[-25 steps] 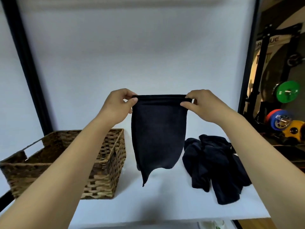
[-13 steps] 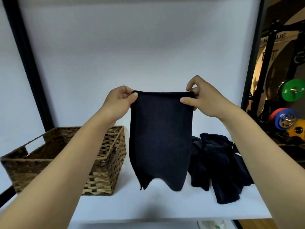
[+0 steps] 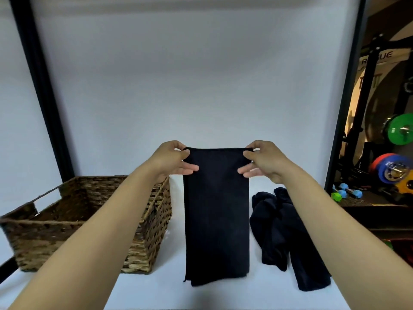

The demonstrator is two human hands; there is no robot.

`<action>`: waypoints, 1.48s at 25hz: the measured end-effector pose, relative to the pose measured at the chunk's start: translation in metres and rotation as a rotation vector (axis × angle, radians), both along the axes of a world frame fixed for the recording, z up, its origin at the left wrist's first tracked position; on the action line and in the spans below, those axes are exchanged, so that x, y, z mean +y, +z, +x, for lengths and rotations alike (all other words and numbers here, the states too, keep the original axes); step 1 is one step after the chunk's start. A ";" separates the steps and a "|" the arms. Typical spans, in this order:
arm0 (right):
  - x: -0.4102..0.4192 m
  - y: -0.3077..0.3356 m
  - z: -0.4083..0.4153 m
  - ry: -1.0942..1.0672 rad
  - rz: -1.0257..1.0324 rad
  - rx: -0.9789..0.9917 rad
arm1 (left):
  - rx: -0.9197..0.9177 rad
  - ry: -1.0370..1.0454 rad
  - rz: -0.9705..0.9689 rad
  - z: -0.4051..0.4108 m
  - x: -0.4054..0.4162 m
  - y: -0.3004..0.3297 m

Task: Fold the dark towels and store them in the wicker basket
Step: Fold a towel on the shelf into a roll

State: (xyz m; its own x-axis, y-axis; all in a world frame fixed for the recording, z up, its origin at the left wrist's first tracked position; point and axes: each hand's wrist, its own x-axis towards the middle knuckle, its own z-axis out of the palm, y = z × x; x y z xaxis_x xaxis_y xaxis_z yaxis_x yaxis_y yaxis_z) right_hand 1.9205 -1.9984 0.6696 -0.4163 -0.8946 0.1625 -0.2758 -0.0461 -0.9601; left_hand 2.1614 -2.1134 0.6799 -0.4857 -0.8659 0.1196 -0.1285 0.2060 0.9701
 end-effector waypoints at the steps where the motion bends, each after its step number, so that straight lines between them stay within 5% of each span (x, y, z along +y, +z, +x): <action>1: -0.009 -0.001 -0.001 -0.014 -0.078 -0.061 | 0.062 0.010 -0.032 -0.007 -0.007 0.001; 7: -0.025 -0.008 -0.007 -0.034 -0.342 -0.069 | 0.139 0.050 -0.306 -0.011 -0.017 -0.002; 13: 0.045 -0.174 0.006 0.049 -0.073 0.014 | -0.125 -0.109 -0.351 0.039 0.040 -0.195; 18: 0.126 -0.301 0.027 0.209 0.198 0.427 | -0.393 -0.263 -0.543 0.088 0.096 -0.317; 22: 0.125 -0.288 0.033 0.194 0.055 0.867 | -0.695 -0.194 -1.017 0.078 0.089 -0.317; 28: 0.081 -0.311 0.075 0.300 0.088 1.338 | -0.750 -0.169 -1.073 0.030 0.100 -0.339; 32: 0.089 -0.322 0.045 0.168 -0.026 1.276 | -0.546 -0.058 -1.013 0.055 0.092 -0.350; 37: 0.102 -0.313 0.031 0.170 -0.019 0.913 | -0.401 0.084 -0.805 0.057 0.094 -0.340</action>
